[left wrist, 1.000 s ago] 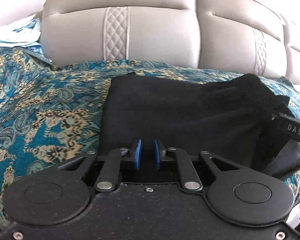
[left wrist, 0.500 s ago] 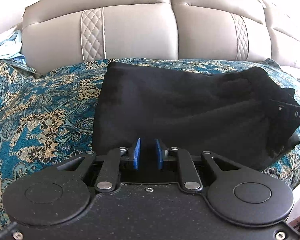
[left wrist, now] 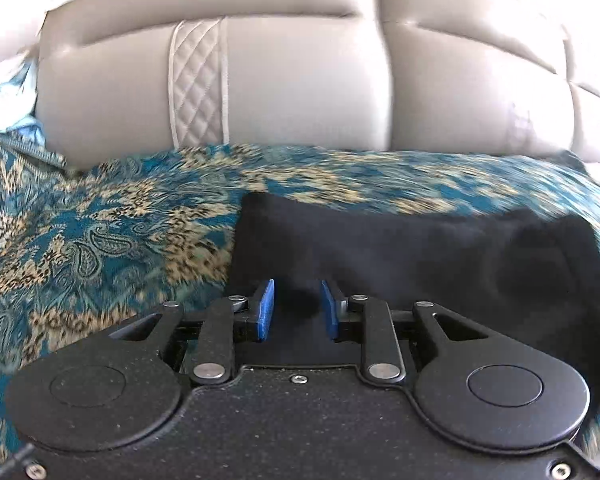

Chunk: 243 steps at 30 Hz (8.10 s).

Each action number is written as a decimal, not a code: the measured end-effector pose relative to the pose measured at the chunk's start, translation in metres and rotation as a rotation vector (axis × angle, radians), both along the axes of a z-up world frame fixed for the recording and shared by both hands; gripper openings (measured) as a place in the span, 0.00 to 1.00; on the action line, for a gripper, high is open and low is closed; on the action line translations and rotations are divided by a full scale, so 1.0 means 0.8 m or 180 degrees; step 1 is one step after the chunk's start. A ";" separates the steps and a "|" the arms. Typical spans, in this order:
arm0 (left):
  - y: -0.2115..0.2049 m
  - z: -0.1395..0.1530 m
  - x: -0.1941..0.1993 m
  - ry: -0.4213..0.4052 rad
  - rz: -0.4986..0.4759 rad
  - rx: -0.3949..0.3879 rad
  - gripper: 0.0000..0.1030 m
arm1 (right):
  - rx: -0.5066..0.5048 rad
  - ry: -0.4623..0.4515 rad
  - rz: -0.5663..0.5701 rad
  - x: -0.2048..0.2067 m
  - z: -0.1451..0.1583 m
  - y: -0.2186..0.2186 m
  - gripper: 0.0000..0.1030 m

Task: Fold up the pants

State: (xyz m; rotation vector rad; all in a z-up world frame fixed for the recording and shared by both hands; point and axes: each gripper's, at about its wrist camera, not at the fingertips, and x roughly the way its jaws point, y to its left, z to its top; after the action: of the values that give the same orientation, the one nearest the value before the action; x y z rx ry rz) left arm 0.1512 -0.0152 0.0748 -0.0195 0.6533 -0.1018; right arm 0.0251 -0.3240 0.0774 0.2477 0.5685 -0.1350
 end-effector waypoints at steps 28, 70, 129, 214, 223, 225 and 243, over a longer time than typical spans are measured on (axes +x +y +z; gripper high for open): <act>-0.010 -0.018 -0.041 0.0049 0.0066 0.0328 0.50 | -0.0558 -0.0153 0.0043 0.019 0.030 -0.003 1.00; -0.019 -0.041 -0.184 0.0009 0.0177 0.0472 0.78 | -0.1121 -0.0304 0.0749 -0.055 -0.011 0.102 1.00; 0.041 -0.032 0.074 0.0474 -0.0255 -0.0607 0.61 | 0.0531 0.0393 0.1056 0.167 -0.015 -0.073 0.69; 0.033 -0.049 0.053 -0.0039 0.0596 0.0397 0.87 | -0.0318 -0.0457 0.0842 0.191 0.031 0.146 1.00; 0.030 -0.051 -0.034 -0.0183 0.0528 0.0421 0.88 | -0.0279 -0.0385 0.0626 0.107 0.013 0.150 1.00; 0.030 -0.056 -0.047 -0.0148 0.0519 0.0372 0.88 | -0.0346 -0.0377 0.0609 0.091 0.007 0.152 1.00; 0.024 -0.094 -0.082 0.0013 0.0595 0.0331 0.98 | -0.0566 -0.0160 0.0626 0.050 -0.032 0.165 1.00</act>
State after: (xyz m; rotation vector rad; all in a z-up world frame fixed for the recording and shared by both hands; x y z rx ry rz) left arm 0.0854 0.0037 -0.0002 0.0193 0.6571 0.1125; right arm 0.0648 -0.1921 0.0515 0.0216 0.5244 0.0113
